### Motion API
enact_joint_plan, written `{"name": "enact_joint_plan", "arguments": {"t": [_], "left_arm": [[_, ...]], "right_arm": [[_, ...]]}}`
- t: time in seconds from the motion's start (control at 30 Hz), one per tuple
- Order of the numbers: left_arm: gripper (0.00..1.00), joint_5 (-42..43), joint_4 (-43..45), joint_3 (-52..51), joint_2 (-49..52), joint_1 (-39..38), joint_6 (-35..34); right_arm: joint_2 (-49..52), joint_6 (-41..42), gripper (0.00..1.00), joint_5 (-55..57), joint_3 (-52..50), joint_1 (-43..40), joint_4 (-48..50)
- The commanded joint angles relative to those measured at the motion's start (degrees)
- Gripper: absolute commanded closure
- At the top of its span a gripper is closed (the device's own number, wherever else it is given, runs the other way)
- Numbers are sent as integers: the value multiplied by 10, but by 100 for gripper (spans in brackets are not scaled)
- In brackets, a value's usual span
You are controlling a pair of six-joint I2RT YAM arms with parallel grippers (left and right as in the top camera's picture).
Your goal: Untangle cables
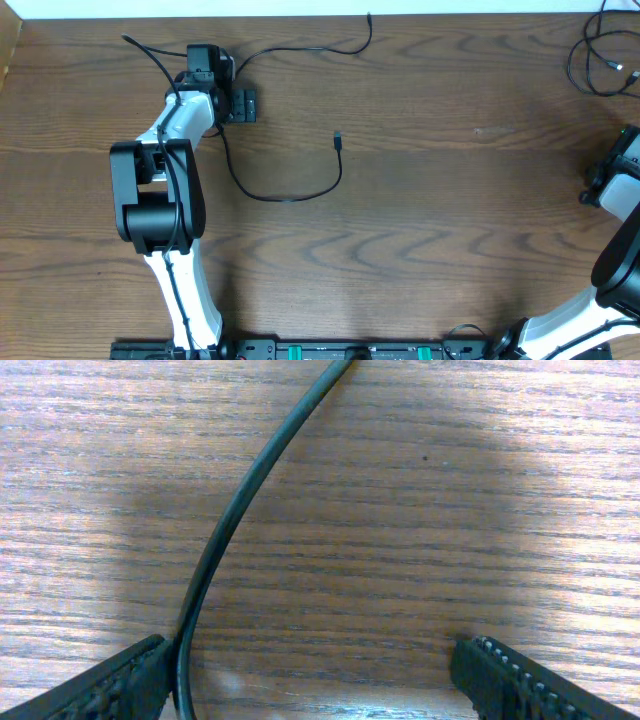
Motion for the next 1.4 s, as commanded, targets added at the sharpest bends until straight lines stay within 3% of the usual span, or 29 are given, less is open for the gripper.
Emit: {"name": "enact_joint_plan", "arguments": {"t": [0.0,0.13,0.3,0.63,0.97,1.2,1.37], "left_arm": [[8,8,-19,-21,32,2,1],[8,8,-19,-21,32,2,1],[8,8,-19,-21,32,2,1],[8,8,-19,-21,32,2,1],[8,8,-19,-21,32,2,1],[8,8,-19,-21,32,2,1],[8,8,-19,-21,32,2,1]], "right_arm": [[13,-11,42,-2,-3,-1,12],[34,-11,37,-1,-3,-1,18],[82,-9,22,-2,-3,-2,47],[184,-9,9,-5,-3,-4,144],[237,22,14,-15,27,-53,185],[240,15,14,-60,97,-128,108],[240,-35,20,-119,149,-171,55]]}}
